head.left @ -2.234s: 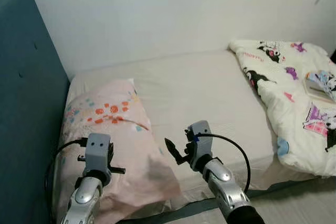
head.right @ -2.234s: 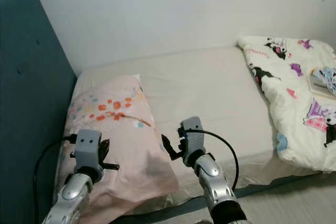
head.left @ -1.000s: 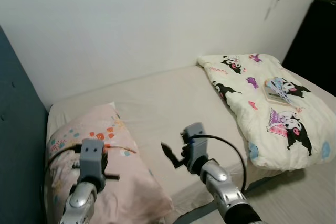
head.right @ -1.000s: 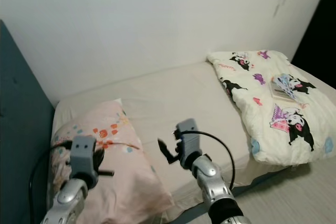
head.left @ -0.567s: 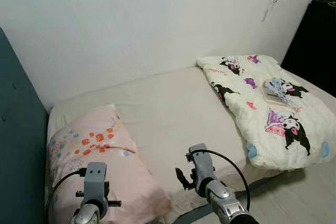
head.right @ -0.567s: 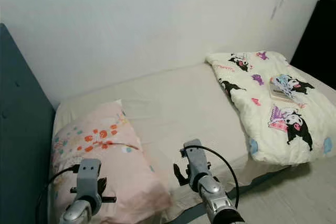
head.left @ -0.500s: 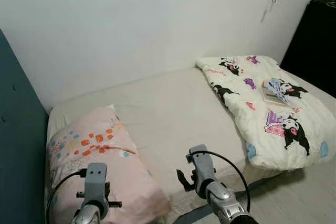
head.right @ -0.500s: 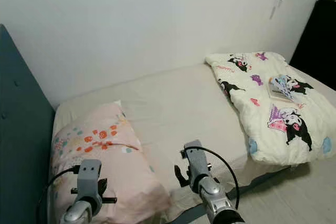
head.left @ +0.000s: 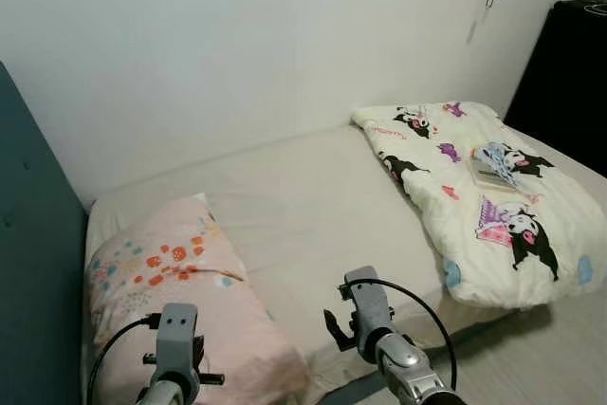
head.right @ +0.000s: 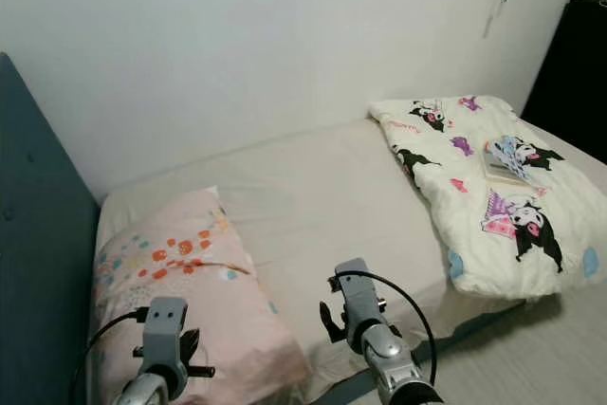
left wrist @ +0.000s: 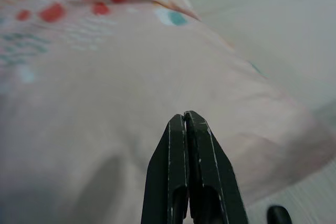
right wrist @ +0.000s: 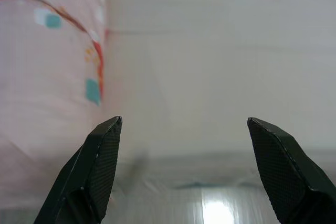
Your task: Clean up the room
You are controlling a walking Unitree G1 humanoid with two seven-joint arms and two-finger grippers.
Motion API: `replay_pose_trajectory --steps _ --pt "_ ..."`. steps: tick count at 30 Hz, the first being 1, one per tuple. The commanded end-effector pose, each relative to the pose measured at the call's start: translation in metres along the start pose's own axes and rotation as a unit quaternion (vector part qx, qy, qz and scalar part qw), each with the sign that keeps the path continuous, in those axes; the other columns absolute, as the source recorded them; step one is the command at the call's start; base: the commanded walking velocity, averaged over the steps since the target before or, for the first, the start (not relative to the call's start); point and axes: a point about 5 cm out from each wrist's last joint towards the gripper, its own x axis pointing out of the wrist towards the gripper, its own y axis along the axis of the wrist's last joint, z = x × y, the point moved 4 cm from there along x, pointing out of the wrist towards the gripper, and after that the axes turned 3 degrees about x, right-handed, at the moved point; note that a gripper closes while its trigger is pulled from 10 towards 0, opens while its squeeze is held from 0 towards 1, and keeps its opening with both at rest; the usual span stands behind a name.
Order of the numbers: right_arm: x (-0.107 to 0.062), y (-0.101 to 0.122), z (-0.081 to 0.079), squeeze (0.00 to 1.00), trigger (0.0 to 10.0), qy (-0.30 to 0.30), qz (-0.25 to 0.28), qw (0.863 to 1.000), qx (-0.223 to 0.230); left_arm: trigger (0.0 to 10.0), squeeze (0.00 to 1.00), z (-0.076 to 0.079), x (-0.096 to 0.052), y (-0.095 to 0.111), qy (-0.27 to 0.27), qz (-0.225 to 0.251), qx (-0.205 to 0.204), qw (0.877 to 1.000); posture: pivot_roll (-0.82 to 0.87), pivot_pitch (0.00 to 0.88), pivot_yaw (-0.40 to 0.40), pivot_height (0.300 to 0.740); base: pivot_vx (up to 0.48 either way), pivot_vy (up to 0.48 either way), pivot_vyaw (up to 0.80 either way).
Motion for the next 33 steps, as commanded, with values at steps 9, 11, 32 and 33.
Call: replay_pose_trajectory --steps 9,11,32,33 --pt "0.003 0.011 -0.014 0.00 10.0 0.029 0.027 0.999 -0.008 10.0 0.00 0.004 -0.001 0.005 -0.004 0.017 -0.024 1.000 0.02 0.005 -0.012 0.740 0.000 0.000 0.80" --pt "0.003 0.012 -0.014 0.00 10.0 0.031 0.030 0.999 -0.007 10.0 0.00 0.006 -0.001 0.006 -0.007 0.017 -0.015 1.000 0.02 0.006 -0.012 0.740 0.000 0.000 0.80" --pt "0.002 0.015 -0.012 0.00 10.0 0.030 0.042 0.999 0.017 10.0 0.00 -0.005 -0.004 0.018 0.015 0.043 -0.064 0.997 0.02 0.038 -0.013 0.740 0.000 0.000 0.63" --pt "0.002 0.015 -0.012 0.00 10.0 0.030 0.042 0.999 0.017 10.0 0.00 -0.005 -0.004 0.018 0.015 0.043 -0.064 0.997 0.02 0.038 -0.013 0.740 0.000 0.000 0.00"
